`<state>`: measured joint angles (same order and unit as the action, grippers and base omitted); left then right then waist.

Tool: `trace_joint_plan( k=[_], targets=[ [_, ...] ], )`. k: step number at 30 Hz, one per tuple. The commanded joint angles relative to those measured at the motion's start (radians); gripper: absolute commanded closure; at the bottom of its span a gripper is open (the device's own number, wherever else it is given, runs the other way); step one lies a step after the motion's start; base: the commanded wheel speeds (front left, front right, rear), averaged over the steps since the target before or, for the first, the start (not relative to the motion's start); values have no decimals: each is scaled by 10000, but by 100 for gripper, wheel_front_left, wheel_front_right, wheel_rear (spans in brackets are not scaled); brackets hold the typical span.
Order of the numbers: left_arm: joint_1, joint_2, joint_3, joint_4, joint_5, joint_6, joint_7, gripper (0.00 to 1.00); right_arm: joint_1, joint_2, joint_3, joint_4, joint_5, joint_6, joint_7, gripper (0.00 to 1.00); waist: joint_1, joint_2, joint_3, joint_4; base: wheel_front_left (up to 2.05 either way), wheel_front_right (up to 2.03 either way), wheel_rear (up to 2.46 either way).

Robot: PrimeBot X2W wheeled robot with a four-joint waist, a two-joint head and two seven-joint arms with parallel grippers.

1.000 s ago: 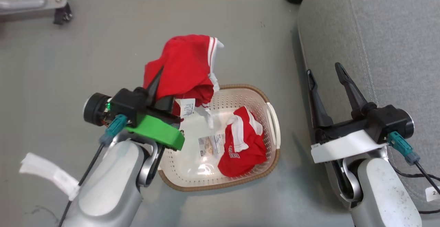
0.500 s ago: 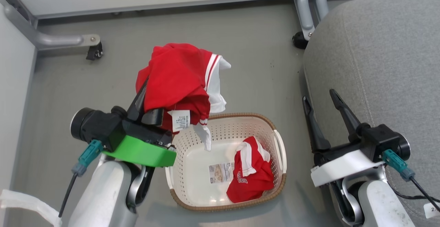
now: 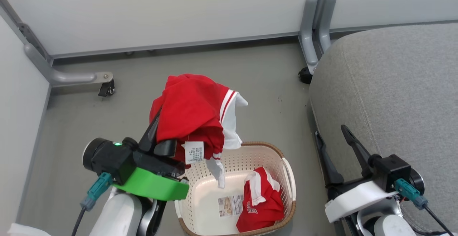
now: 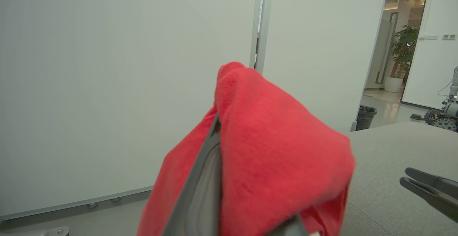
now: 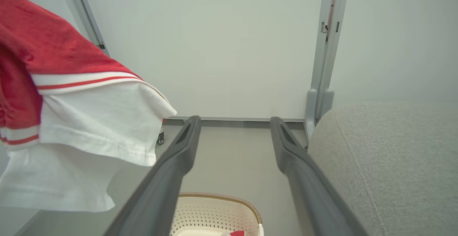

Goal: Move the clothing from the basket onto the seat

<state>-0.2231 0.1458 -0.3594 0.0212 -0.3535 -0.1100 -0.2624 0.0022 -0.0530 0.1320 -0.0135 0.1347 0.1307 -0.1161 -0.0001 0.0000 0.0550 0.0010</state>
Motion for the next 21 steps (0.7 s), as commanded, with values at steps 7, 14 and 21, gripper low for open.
trace_joint_plan(
  k=[7,14,21],
  targets=[
    [563,-54,30,-117,-96,-47,-36,100,602,5,19,-200,123,1,147,0,1,0,-632,6,0,0,0],
    [524,-75,-3,-57,-128,-60,-36,100,702,14,90,-331,158,1,234,0,1,0,-693,76,0,0,0],
    [374,-74,-64,-3,-93,-82,-36,100,707,18,115,-295,238,1,199,0,1,0,-730,127,0,0,0]
  ],
)
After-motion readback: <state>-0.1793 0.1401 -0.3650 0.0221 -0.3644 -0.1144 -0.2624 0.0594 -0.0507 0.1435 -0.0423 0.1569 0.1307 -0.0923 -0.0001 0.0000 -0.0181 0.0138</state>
